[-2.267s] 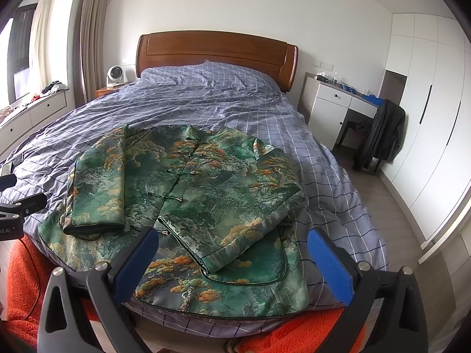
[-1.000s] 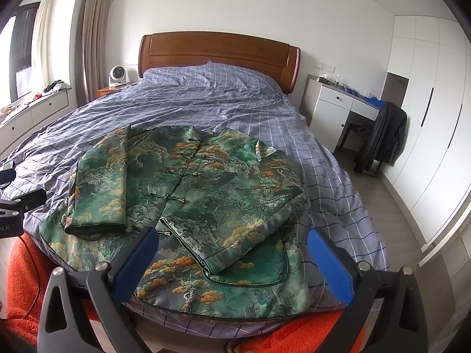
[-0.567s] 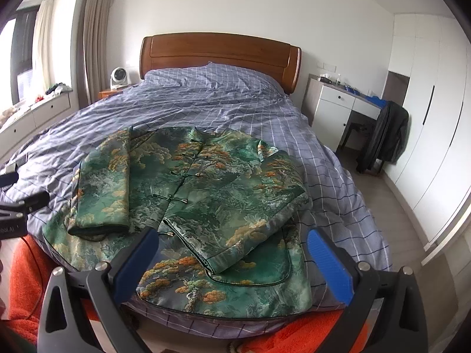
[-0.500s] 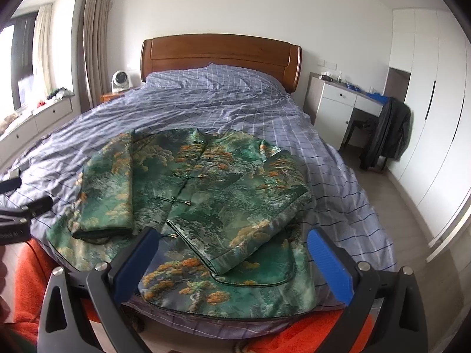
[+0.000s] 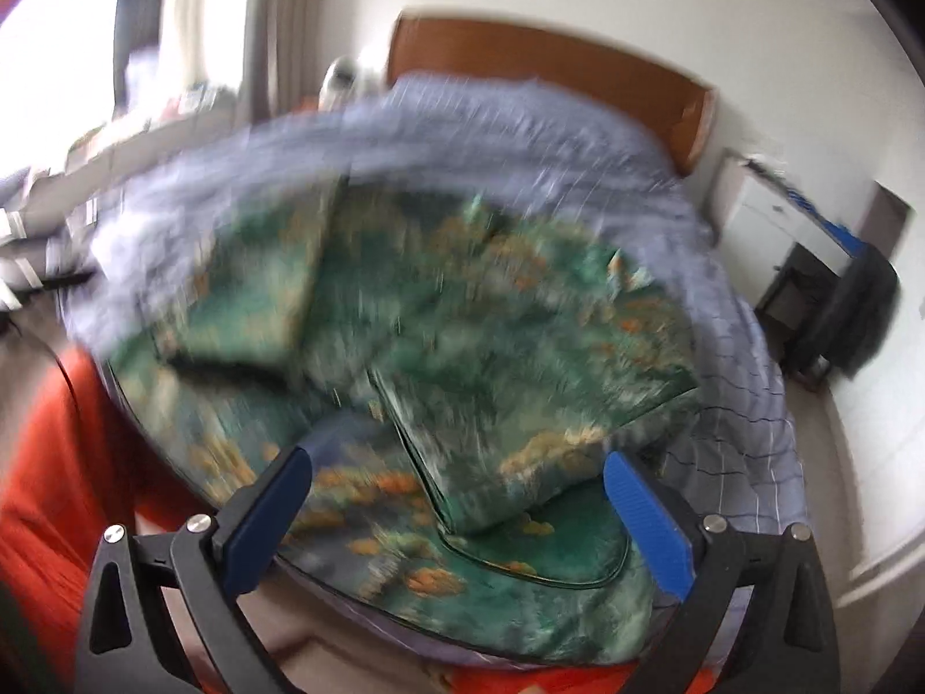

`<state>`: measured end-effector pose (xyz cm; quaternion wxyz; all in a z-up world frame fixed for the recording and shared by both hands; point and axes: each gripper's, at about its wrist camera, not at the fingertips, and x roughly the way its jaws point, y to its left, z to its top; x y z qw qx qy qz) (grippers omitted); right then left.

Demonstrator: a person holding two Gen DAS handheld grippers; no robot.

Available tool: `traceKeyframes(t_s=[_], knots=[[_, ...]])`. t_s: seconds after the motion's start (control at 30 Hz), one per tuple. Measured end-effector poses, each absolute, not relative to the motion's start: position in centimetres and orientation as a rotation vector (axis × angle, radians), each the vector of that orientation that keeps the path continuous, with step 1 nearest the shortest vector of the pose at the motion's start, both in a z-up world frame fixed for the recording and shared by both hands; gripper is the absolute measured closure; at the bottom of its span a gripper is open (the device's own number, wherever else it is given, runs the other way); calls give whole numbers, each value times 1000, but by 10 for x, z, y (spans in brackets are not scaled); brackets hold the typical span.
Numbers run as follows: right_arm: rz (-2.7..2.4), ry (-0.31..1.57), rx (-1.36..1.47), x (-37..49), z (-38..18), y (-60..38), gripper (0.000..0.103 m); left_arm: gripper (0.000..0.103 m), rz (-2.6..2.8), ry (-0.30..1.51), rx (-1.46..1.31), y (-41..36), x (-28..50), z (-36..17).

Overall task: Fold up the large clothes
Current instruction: 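Grasp the folded-in sleeve with the right tool and lift it outward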

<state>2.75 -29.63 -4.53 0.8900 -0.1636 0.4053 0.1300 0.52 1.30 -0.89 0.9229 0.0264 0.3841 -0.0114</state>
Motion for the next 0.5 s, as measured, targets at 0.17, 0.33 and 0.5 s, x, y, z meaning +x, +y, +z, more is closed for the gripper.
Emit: traceKeyframes(t_s=[0.17,0.33,0.5], knots=[[367,908,-436,64,-82,-282,0,0,1,800,52,23,9,-10],[399,976,-539,97,-124,-271,23,0,42,790,17,39,10,-8],[377,1012,-470,114,-140,-282,52,0,61,780,7,48,6,-7]])
